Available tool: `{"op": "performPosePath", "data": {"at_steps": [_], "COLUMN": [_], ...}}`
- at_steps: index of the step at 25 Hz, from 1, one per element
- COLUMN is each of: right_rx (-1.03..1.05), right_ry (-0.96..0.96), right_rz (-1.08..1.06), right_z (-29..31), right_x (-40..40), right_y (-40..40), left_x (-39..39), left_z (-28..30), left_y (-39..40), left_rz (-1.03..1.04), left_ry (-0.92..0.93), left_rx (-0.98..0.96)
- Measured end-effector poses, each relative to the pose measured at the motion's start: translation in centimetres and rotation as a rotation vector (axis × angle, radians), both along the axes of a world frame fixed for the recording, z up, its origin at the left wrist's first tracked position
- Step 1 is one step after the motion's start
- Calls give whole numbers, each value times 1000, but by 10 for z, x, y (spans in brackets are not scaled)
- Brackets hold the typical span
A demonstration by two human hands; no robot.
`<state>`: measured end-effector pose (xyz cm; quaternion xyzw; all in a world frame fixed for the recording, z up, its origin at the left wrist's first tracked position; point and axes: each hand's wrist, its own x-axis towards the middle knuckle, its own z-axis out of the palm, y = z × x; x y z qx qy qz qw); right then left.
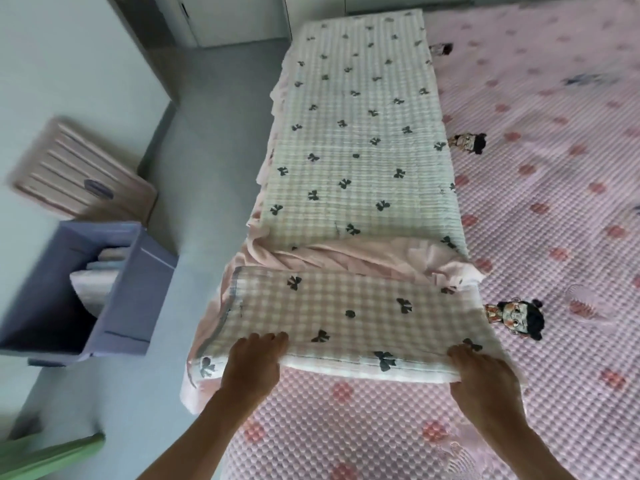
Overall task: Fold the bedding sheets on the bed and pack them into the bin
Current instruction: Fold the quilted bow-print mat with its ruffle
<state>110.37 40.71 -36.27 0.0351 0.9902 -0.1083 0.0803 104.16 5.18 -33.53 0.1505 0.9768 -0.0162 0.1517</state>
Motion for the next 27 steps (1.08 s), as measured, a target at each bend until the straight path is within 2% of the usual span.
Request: {"op": "performPosePath", "data": {"at_steps": [4, 8, 13, 18, 23, 27], "right_rx": [55, 200, 490, 675, 613, 534], "right_ry": [140, 277, 171, 28, -75, -86], "right_rz": [-109, -174, -383, -447, -627, -655], "right_z": [85, 123, 159, 204, 223, 214], "right_x": [-50, -105, -172, -242, -317, -372], "right_y": [-4, -21, -55, -81, -89, -91], "left_x": [-38, -109, -211, -273, -333, -402], "left_z": [75, 97, 107, 125, 135, 125], "left_y": [-1, -18, -47, -67, -71, -63], "left_rz": [147, 127, -85, -163, -177, -193], "left_ry": [-16, 35, -108, -206, -283, -380], "left_rx": [92, 260, 485, 559, 546, 488]}}
